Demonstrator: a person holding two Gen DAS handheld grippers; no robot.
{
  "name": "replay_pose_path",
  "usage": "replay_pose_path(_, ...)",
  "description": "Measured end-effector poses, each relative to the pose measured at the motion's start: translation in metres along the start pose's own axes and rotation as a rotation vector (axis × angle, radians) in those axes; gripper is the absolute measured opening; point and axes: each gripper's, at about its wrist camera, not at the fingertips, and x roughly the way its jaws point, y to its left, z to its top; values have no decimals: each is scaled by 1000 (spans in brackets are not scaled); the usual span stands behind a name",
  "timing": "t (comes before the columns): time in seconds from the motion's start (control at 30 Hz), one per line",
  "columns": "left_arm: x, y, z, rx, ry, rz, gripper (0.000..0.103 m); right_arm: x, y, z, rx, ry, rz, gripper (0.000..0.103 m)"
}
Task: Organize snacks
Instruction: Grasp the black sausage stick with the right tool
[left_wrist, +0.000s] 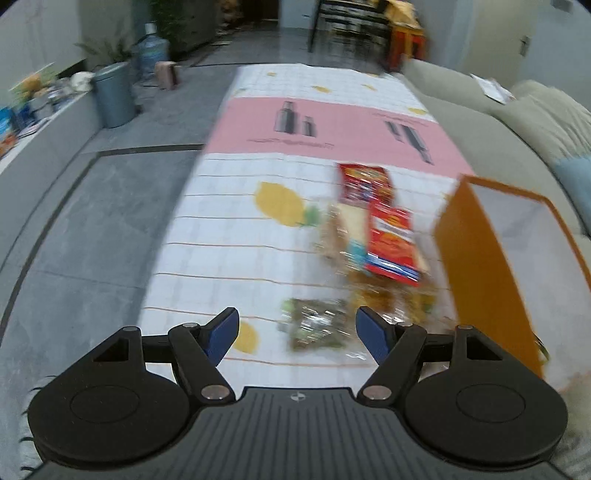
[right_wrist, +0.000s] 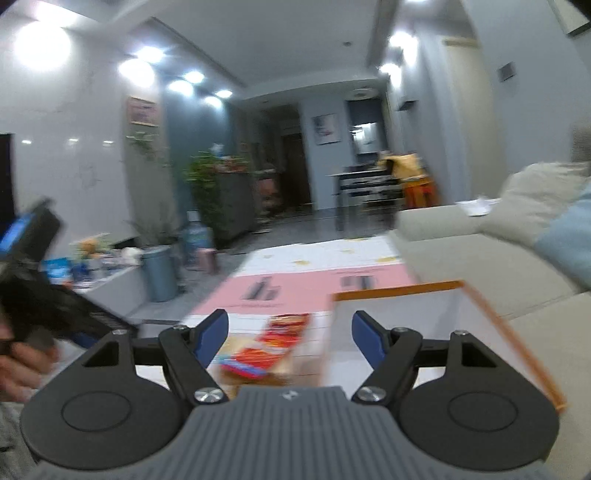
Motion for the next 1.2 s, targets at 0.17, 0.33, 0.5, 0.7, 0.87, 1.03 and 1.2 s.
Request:
replay_pose_path(0.17,7,31,2,-45,19,-34,85,20,28,-9,-18,90,86,62)
replay_pose_path(0.33,21,45,-5,-40,71,-59,85,53,52,-30,-43,263,47,60)
replay_pose_path(0.5,32,46,-9,-10,105,-83,85,97,62,-53,88,466,-94,59)
replay_pose_path(0.7,39,43,-10,-6,113,-84,84,149,57,-76,322,581,-308,56)
replay_pose_path(0.87,47,43,-11,6,101,-40,84,162,73,-96,253,613,-393,56)
replay_pose_path(1.03,48,30,-13,139,57,-69,84,163,87,-109,91,610,-355,49)
replay_pose_path(1.2,51,14,-18,268,11,-90,84,151,75,-109,71,606,-304,39)
